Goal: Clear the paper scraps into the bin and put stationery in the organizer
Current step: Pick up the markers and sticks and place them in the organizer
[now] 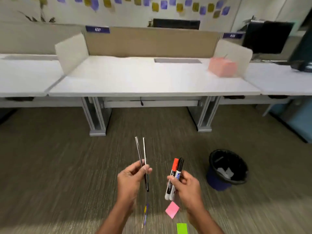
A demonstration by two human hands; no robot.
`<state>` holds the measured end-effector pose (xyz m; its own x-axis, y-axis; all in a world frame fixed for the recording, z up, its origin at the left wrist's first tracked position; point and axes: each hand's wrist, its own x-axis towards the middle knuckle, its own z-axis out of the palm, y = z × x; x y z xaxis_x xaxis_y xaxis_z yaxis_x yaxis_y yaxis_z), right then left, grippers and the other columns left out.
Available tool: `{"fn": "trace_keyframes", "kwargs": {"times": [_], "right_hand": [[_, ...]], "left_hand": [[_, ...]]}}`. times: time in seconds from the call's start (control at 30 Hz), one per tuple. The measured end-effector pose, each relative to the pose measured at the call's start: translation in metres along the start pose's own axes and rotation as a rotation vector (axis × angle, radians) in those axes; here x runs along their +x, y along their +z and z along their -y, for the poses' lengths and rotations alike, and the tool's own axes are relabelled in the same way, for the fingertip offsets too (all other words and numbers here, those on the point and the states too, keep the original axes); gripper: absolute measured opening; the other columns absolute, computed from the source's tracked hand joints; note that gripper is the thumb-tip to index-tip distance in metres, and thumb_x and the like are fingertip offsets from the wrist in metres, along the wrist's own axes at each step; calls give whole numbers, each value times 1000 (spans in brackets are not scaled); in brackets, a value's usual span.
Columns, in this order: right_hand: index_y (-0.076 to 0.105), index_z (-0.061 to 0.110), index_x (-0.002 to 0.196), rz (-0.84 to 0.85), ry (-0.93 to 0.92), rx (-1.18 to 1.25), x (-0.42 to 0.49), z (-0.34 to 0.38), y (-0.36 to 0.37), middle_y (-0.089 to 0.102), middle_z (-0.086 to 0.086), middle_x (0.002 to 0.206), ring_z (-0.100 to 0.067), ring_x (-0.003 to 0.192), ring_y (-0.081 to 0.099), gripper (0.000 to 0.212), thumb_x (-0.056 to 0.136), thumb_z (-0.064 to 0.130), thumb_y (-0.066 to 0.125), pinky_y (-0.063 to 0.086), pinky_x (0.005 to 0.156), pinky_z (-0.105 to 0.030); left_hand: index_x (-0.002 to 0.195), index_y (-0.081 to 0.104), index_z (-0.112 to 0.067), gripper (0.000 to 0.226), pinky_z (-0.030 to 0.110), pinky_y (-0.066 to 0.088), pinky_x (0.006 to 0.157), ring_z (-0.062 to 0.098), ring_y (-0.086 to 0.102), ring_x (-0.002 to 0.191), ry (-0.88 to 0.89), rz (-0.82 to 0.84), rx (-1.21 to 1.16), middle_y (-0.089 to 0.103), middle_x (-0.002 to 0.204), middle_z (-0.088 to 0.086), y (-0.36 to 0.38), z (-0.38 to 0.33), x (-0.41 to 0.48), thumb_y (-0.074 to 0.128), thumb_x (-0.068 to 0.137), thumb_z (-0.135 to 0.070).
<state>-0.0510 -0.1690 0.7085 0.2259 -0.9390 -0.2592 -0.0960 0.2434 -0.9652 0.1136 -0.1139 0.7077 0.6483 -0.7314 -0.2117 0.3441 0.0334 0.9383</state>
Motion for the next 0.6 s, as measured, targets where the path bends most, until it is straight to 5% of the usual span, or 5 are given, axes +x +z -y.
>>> {"fn": "trace_keyframes", "kwargs": {"times": [0.27, 0.6], "right_hand": [[71, 13, 95, 19, -104, -37, -61, 196, -62, 78, -9, 84, -28, 85, 75, 17, 80, 8, 77, 57, 89, -52], [67, 26, 102, 55, -232, -70, -54, 312, -190, 74, 4, 98, -12, 96, 70, 20, 84, 21, 74, 55, 91, -38]], "left_hand": [[95, 79, -5, 19, 30, 61, 80, 30, 77, 90, 82, 142, 14, 79, 95, 15, 87, -183, -54, 79, 78, 1], [100, 77, -6, 21, 44, 56, 95, 33, 74, 99, 110, 130, 9, 79, 96, 14, 224, -238, -105, 76, 79, -2]]}}
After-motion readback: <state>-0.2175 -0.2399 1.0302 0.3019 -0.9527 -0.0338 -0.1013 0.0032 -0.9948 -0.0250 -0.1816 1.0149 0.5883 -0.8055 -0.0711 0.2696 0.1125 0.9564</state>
